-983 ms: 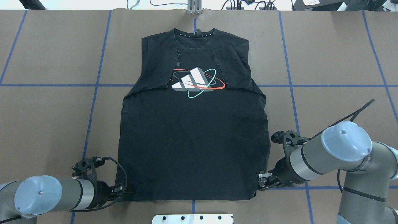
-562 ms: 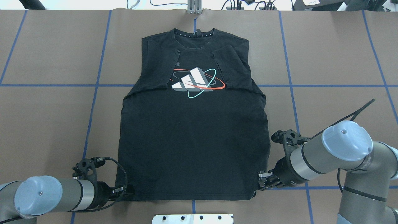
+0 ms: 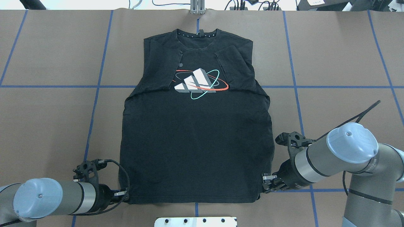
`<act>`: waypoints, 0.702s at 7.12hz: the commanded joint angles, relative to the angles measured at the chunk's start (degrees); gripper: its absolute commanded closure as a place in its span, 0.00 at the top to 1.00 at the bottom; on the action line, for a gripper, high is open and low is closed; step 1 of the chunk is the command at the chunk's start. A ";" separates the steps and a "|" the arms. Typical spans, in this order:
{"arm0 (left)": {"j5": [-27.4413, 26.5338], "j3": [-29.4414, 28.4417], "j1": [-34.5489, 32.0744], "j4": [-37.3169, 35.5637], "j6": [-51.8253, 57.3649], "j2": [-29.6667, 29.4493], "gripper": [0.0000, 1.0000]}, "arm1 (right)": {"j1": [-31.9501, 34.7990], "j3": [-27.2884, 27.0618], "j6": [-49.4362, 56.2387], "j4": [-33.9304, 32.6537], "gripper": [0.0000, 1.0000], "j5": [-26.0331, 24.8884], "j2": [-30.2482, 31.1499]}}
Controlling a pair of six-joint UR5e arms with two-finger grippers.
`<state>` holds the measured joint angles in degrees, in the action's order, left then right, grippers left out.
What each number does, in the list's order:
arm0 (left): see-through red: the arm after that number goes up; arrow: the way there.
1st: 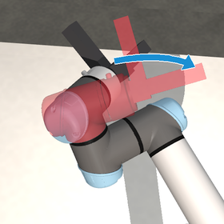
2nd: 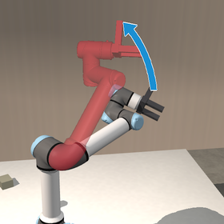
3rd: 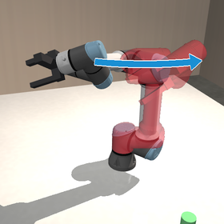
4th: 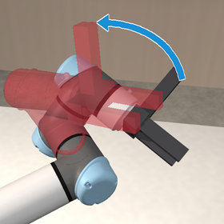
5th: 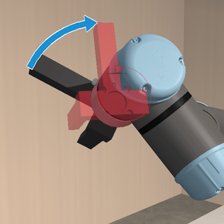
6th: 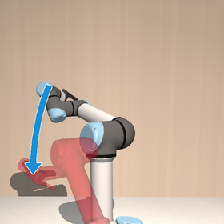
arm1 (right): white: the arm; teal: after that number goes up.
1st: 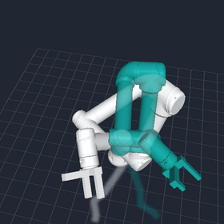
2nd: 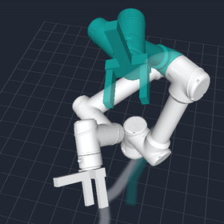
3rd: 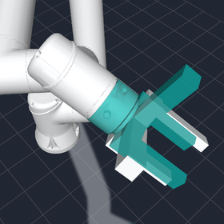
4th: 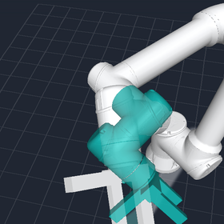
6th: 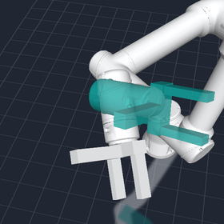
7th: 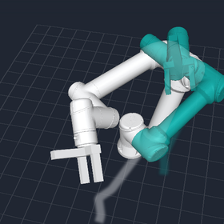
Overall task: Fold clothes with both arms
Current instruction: 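Grasp both hem corners with the left and right grippers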
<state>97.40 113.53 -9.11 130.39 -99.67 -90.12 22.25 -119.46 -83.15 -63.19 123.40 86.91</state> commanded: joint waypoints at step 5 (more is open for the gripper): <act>3.83 9.67 1.54 -0.40 2.36 3.89 0.00 | 3.23 -6.46 -0.79 0.00 0.00 16.83 9.81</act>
<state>99.69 121.39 -8.99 130.05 -98.52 -87.53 24.23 -123.63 -83.87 -63.19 134.04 92.36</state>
